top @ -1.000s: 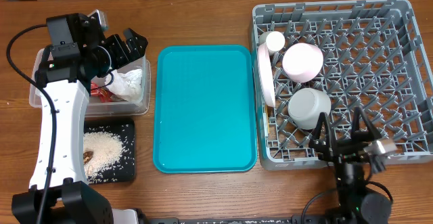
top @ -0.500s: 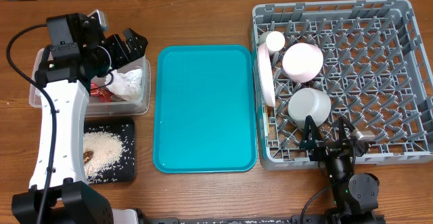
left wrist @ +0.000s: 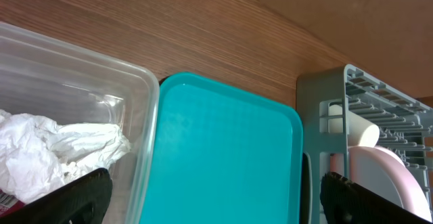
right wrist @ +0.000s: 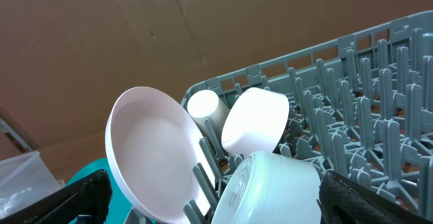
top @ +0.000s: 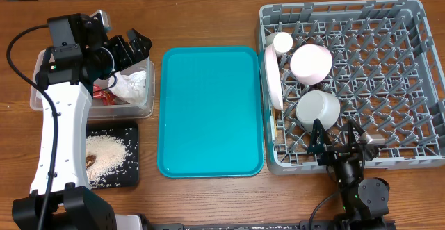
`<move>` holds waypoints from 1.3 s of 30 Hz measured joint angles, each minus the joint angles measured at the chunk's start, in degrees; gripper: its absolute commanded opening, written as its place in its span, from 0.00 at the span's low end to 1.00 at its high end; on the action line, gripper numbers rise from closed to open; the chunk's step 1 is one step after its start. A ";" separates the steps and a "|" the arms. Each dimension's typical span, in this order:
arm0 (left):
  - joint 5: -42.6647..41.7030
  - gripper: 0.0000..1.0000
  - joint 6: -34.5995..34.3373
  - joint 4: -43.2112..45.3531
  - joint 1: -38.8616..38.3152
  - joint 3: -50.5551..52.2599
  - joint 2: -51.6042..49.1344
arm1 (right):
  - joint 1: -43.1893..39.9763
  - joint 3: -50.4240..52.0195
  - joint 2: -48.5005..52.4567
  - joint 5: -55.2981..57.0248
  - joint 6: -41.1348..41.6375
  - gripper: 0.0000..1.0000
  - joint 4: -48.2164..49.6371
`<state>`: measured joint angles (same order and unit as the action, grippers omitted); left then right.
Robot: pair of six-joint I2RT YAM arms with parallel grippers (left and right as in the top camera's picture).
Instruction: Sort waste into correct bins and load items into the dishwasher
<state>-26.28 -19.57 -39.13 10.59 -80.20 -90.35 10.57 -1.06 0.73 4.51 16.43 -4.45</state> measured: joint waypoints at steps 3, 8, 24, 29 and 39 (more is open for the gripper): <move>0.00 1.00 0.00 0.00 0.02 0.00 0.00 | -0.02 0.00 0.00 0.00 0.02 1.00 0.00; 0.00 1.00 0.00 0.00 0.00 0.00 0.00 | -0.02 0.00 0.00 -0.02 0.02 1.00 0.02; 0.00 1.00 0.00 0.00 0.00 0.00 0.00 | -0.02 0.00 0.00 0.00 0.00 1.00 0.00; 0.00 1.00 0.00 0.00 0.00 0.00 0.00 | -0.02 0.00 0.00 0.00 0.02 1.00 0.00; 0.17 1.00 -0.02 0.07 -0.11 11.32 9.81 | -0.02 0.00 0.00 0.02 0.02 1.00 -0.02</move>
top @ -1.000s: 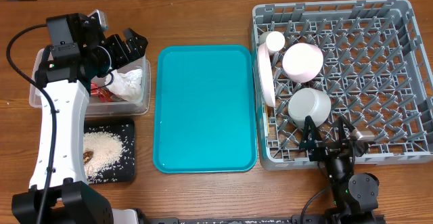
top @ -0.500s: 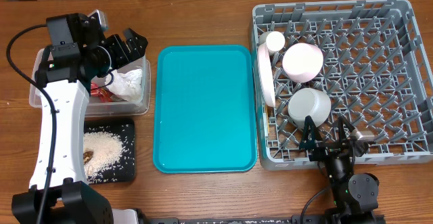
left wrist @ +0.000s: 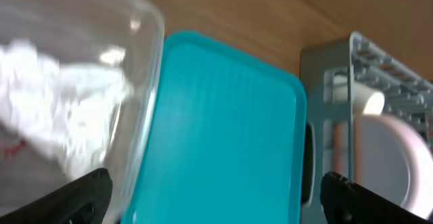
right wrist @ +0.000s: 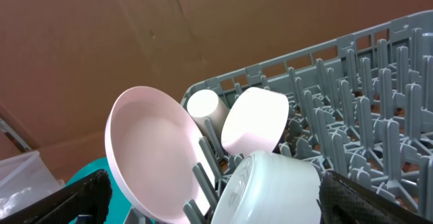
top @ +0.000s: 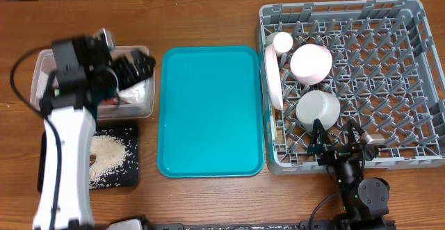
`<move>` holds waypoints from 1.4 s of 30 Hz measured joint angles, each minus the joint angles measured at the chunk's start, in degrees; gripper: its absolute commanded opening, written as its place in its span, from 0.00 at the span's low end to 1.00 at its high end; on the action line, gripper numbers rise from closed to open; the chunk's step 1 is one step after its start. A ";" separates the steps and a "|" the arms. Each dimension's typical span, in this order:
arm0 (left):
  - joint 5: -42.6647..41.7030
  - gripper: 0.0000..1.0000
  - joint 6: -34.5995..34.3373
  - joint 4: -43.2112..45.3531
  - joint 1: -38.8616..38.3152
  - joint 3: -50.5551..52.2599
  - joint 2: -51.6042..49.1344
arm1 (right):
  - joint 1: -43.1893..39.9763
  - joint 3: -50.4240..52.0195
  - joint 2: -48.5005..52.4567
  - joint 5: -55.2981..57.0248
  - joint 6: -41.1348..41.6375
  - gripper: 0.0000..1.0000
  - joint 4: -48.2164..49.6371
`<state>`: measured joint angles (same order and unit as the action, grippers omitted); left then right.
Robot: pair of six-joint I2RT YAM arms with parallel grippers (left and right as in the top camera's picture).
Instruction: Sort waste into correct bins and load items into the dishwasher
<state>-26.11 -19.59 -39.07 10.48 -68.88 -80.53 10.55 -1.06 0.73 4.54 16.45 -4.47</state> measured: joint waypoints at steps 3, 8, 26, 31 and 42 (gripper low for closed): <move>0.04 1.00 0.02 0.57 0.02 7.45 6.32 | 0.00 0.00 0.00 -0.02 0.00 1.00 -0.02; 0.07 1.00 0.00 0.42 0.02 23.26 18.21 | 0.00 0.00 0.00 0.00 -0.02 1.00 -0.02; 2.60 1.00 -5.86 29.11 -1.62 55.60 56.68 | 0.00 0.00 0.00 -0.02 0.00 1.00 -0.09; 9.51 1.00 -5.84 29.55 -6.36 57.55 60.70 | 0.00 0.00 0.00 -0.02 0.00 1.00 -0.07; 17.57 1.00 -5.66 40.00 -10.14 68.13 68.46 | 0.00 0.00 0.00 -0.02 0.00 1.00 -0.04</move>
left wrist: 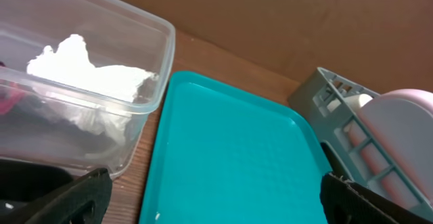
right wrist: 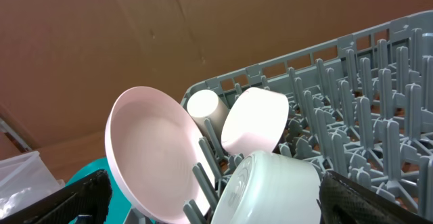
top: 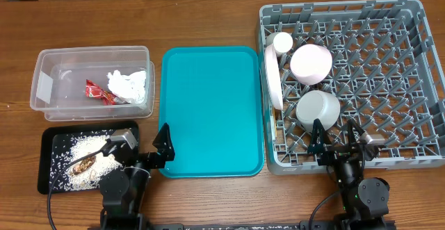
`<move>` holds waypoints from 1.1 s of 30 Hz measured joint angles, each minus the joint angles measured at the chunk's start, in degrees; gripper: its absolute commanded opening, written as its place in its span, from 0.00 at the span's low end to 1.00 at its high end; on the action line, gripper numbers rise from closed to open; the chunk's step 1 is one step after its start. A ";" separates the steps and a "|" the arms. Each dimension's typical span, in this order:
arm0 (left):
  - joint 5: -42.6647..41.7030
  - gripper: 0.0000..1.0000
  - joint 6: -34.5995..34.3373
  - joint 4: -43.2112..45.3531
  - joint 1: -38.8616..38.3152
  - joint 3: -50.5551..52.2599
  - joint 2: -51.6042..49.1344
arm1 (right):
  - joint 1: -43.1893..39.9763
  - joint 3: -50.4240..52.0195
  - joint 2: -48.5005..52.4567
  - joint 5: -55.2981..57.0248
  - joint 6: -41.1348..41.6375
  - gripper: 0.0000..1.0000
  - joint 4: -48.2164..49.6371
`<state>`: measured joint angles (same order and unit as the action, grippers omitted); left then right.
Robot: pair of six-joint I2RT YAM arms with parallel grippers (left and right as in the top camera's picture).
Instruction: Sort waste into correct bins and load items into the dishwasher
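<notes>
The clear bin [top: 42, 84] at the upper left holds crumpled white paper [top: 128, 84] and a red wrapper [top: 94, 91]. A black tray [top: 45, 181] below it carries spilled rice and a brownish scrap. On the right, the grey dish rack [top: 417, 70] holds a pink plate [top: 272, 77], a white cup [top: 282, 42], a pink bowl [top: 311, 63] and a white bowl [top: 318, 108]. My left gripper [top: 146, 153] stands open at the table's front edge between black tray and teal tray [top: 208, 105]. My right gripper [top: 337, 141] is open at the rack's front edge, holding nothing.
The teal tray [left wrist: 230, 149] lies bare between bin and rack. Most of the rack's pegs to the right of the dishes are unoccupied. A brown cardboard wall stands behind the table in both wrist views.
My left arm was above the clear bin and is now low at the table's front edge, open, beside the black tray. The whole bin shows now. The right arm has not moved.
My left gripper hung open over the right end of the clear bin, above the white paper. It was still over the bin a moment later, blurred. Now it is at the front edge with nothing in it. The right gripper stayed open by the rack throughout.
</notes>
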<state>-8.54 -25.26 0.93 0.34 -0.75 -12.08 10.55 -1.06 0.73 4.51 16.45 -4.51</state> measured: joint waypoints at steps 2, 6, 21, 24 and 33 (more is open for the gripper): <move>0.35 1.00 1.51 -0.09 0.00 0.20 1.09 | 0.00 0.00 0.00 0.00 0.00 1.00 0.00; 0.72 1.00 8.48 -4.02 0.00 0.24 5.40 | 0.00 0.00 0.00 0.02 0.00 1.00 0.02; 1.55 1.00 27.39 -4.61 0.00 0.24 11.13 | 0.00 0.00 0.00 0.02 0.00 1.00 0.00; 1.84 1.00 27.89 -4.66 0.00 0.24 11.13 | 0.00 0.00 0.00 0.00 0.00 1.00 0.00; 1.97 1.00 28.46 -4.66 0.00 0.24 11.13 | 0.02 0.00 0.00 0.00 -0.02 1.00 -0.02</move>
<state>-6.57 3.20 -3.73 0.34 -0.51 -0.95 10.57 -1.06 0.73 4.51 16.43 -4.54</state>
